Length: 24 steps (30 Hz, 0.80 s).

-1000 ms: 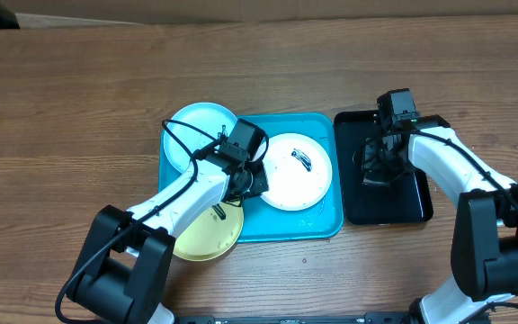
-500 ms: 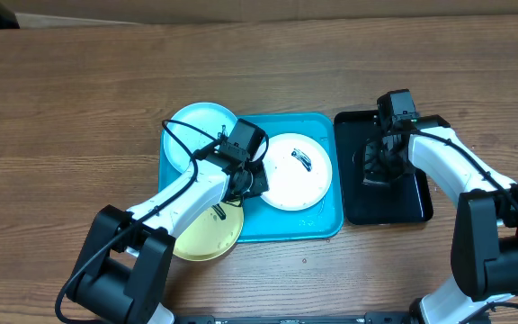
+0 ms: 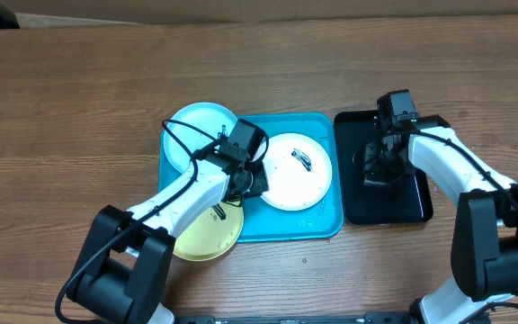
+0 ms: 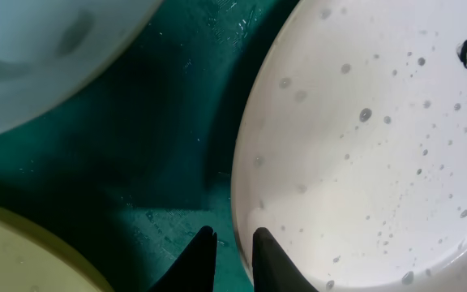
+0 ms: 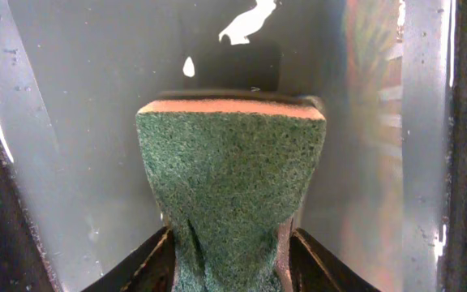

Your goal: Clean dirty plates on tray and stack at the side

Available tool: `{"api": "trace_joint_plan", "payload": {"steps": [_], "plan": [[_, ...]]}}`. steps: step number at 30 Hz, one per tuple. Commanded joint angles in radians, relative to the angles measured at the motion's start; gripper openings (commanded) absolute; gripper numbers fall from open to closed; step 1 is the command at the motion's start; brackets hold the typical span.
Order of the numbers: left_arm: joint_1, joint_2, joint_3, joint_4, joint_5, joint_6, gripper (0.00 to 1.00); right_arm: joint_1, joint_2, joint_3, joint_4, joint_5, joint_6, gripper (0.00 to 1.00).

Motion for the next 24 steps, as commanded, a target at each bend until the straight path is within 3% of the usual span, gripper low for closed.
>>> {"api": "trace_joint_plan", "payload": {"steps": [1,4,8,10,16,24], "plan": [[-0.008,0.008,-0.006,0.003,-0.013,-0.017,0.19,-0.004,-0.006,-0.023,0.01,0.007,0.0,0.47],[-0.008,0.008,-0.006,0.004,-0.013,-0.017,0.2,-0.004,-0.006,-0.037,0.03,0.007,0.0,0.41],[-0.008,0.008,-0.006,0.004,-0.014,-0.017,0.2,-0.004,-0.007,-0.027,0.022,0.007,-0.001,0.12],[-0.008,0.008,-0.006,0.003,-0.015,-0.016,0.2,-0.004,-0.007,-0.011,0.008,0.007,-0.001,0.05],[-0.008,0.008,-0.006,0.004,-0.023,-0.017,0.04,-0.004,-0.007,0.083,-0.088,0.007,-0.001,0.04],[-0.008,0.008,-0.007,0.004,-0.025,-0.017,0.14,-0.004,-0.007,0.224,-0.234,0.007,-0.001,0.04]]}}
